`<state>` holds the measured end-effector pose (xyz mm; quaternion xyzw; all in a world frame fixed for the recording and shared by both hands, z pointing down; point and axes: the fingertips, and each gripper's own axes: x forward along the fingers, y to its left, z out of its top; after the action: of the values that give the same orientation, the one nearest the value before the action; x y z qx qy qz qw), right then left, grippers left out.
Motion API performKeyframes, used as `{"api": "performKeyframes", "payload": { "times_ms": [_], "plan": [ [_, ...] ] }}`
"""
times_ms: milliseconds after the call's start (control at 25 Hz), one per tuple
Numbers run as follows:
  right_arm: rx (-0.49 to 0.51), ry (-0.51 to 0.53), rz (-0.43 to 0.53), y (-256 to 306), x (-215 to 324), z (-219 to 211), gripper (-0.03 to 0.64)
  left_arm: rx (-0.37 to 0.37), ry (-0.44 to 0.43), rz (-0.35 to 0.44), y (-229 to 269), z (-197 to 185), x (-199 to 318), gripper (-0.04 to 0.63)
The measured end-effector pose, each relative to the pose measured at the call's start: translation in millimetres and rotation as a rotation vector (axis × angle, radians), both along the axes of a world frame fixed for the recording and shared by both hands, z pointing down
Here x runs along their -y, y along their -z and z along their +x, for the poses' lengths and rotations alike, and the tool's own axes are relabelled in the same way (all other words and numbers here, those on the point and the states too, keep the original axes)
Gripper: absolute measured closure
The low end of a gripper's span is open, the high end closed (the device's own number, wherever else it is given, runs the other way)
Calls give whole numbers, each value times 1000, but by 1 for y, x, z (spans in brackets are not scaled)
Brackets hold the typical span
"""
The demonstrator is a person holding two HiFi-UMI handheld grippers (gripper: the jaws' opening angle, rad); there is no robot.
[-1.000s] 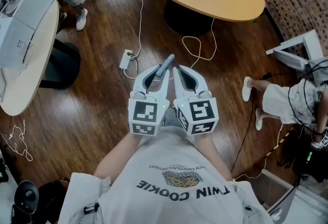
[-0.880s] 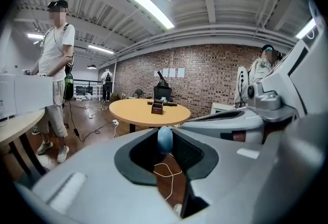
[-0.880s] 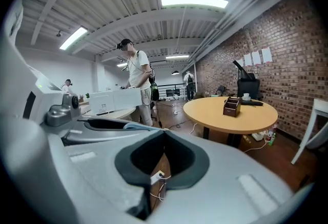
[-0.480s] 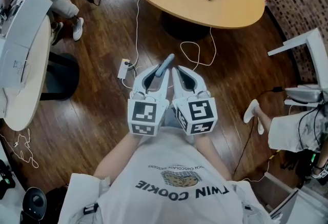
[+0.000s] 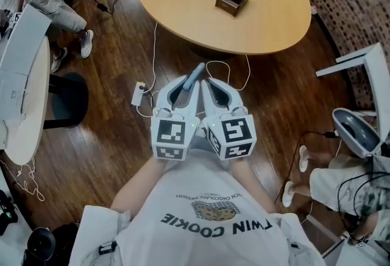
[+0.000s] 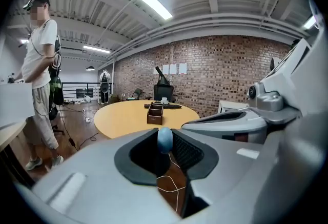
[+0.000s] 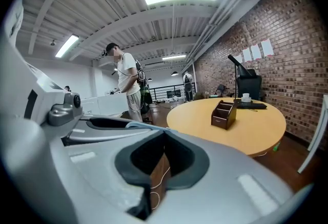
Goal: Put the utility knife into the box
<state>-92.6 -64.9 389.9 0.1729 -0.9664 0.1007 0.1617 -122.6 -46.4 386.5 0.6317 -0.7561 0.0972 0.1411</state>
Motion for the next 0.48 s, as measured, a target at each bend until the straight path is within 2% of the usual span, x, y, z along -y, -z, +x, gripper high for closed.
{"api": "performKeyframes", "payload": {
  "times_ms": [480],
  "plan": [
    [17, -24, -1, 2, 72, 1, 615, 35, -17, -11, 4, -3, 72, 518]
  ]
}}
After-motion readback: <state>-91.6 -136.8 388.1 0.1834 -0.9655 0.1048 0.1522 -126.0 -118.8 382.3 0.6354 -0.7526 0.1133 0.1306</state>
